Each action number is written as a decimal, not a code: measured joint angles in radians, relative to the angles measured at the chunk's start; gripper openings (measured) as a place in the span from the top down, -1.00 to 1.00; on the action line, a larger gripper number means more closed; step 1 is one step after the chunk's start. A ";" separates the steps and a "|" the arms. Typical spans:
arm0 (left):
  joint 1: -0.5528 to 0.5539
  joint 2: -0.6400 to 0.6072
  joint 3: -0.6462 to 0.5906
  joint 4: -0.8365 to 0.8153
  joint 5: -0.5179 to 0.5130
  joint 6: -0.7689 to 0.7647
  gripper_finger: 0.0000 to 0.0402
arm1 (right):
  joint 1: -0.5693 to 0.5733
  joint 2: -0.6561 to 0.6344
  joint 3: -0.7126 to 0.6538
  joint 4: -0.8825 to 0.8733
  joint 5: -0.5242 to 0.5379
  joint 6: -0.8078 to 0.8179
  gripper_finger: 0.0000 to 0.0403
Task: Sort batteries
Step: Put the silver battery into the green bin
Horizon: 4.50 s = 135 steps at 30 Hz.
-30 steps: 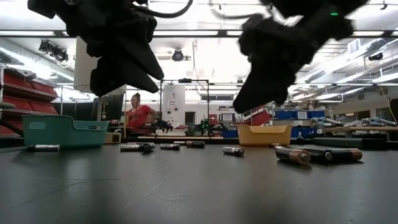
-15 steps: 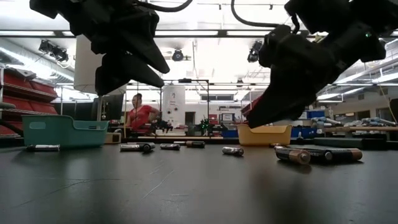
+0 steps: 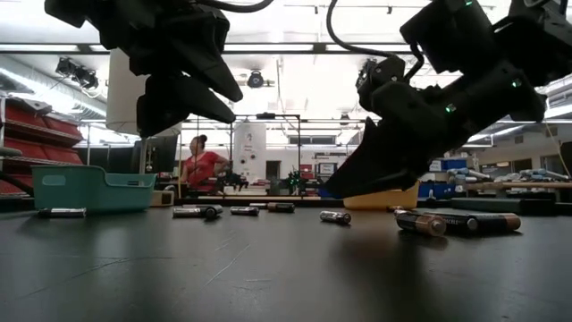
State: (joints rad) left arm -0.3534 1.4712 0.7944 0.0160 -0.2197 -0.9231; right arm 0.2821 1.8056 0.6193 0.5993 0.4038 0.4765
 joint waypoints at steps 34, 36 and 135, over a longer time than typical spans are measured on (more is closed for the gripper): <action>0.014 0.000 0.000 -0.064 0.106 0.014 0.35 | -0.064 0.106 0.002 0.078 -0.051 -0.132 0.10; 0.014 0.000 0.000 -0.065 0.106 0.008 0.35 | -0.075 0.106 0.002 0.078 -0.072 -0.161 0.21; 0.262 0.001 0.102 0.653 -0.149 0.476 0.15 | -0.321 -0.450 0.348 -0.260 -0.453 -0.056 0.89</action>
State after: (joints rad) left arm -0.0917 1.4719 0.8966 0.6691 -0.3690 -0.4473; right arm -0.0391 1.3560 0.9668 0.3390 -0.0492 0.4202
